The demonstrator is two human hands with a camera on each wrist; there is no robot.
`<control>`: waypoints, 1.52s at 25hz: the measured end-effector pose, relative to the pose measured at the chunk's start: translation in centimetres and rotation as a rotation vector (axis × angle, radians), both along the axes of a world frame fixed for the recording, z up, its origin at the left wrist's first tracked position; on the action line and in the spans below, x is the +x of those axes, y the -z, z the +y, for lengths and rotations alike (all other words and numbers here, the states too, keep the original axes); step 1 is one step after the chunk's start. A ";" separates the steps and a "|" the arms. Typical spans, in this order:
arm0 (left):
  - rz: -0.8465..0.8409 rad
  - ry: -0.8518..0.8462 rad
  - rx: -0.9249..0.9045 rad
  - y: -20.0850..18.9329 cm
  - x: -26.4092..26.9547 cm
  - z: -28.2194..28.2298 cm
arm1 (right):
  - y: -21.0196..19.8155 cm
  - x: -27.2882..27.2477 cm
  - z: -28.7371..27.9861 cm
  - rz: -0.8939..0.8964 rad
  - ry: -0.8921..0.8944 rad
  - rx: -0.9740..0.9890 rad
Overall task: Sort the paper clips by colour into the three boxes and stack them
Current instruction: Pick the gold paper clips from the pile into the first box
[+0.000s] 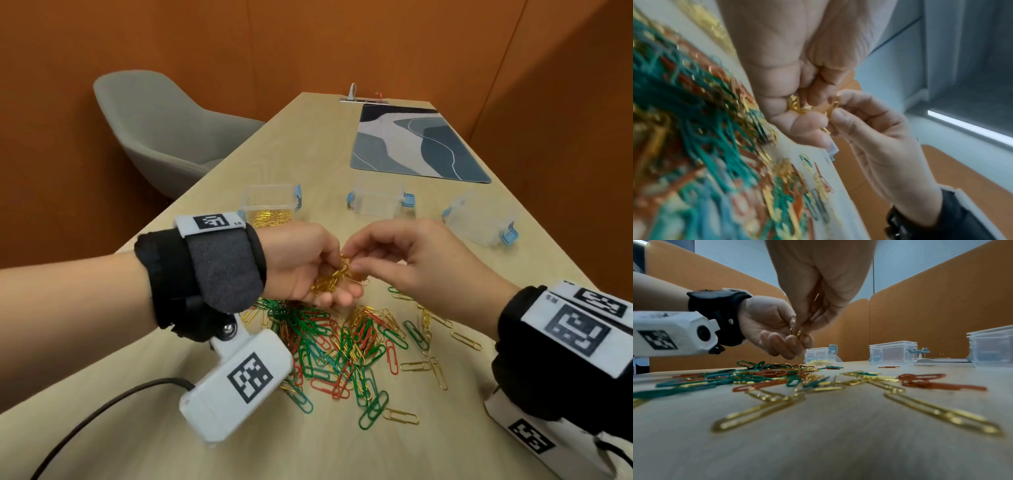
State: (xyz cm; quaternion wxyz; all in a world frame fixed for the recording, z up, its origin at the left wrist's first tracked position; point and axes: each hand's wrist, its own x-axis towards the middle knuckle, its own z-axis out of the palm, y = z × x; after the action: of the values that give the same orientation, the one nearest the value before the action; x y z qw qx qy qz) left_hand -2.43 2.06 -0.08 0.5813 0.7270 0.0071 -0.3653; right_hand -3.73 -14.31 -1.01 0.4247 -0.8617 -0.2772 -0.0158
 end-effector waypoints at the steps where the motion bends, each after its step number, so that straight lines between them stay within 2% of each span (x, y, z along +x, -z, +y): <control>1: 0.036 -0.013 -0.035 0.1 -0.1 -0.2 | 0.0 -0.1 0.0 0.007 -0.017 -0.011; 3: 0.045 -0.038 -0.026 0.1 -0.2 -0.5 | 0.0 -0.3 -0.3 -0.017 0.017 -0.056; 6: -0.050 -0.033 0.120 -0.3 -0.6 -0.8 | 0.2 -0.5 -1.8 -0.013 0.213 -0.292; 8: -0.296 0.107 0.326 -0.3 -1.3 -1.2 | 0.4 -0.7 -3.3 0.039 0.322 -0.467; 11: -0.735 0.456 0.584 -0.2 -2.5 -2.7 | 0.2 -1.3 -4.7 0.118 0.380 -0.583; 13: -0.828 0.596 0.663 0.0 -2.8 -3.7 | -0.2 -2.0 -5.0 0.177 0.381 -0.612; 15: -0.841 0.599 0.736 0.1 -2.4 -3.8 | -0.3 -2.5 -5.2 0.248 0.372 -0.627; 17: -0.846 0.532 0.783 0.1 -1.5 -3.2 | -0.4 -2.7 -5.2 0.284 0.342 -0.618; 21: -0.933 0.391 0.764 -0.5 0.1 -3.7 | -0.6 -2.6 -4.5 0.283 0.304 -0.569; 24: -0.984 0.423 0.789 -0.4 1.2 -5.6 | -1.1 -2.8 -4.4 0.287 0.352 -0.554; 28: -1.002 0.526 0.889 0.3 2.7 -7.3 | -1.3 -3.1 -5.0 0.382 0.368 -0.660; 34: -0.854 0.517 1.003 0.0 3.2 -5.1 | -0.8 -2.5 -5.2 0.367 0.384 -0.588; 38: -0.886 0.427 0.971 -0.6 3.7 -4.4 | -0.7 -1.9 -5.3 0.286 0.394 -0.573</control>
State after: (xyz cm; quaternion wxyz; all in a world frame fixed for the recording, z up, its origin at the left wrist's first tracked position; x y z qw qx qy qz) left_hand 1.29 -2.32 0.49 0.0537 0.9712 -0.2116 -0.0957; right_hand -5.66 -19.58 -0.32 0.1896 -0.9759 -0.0371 0.1015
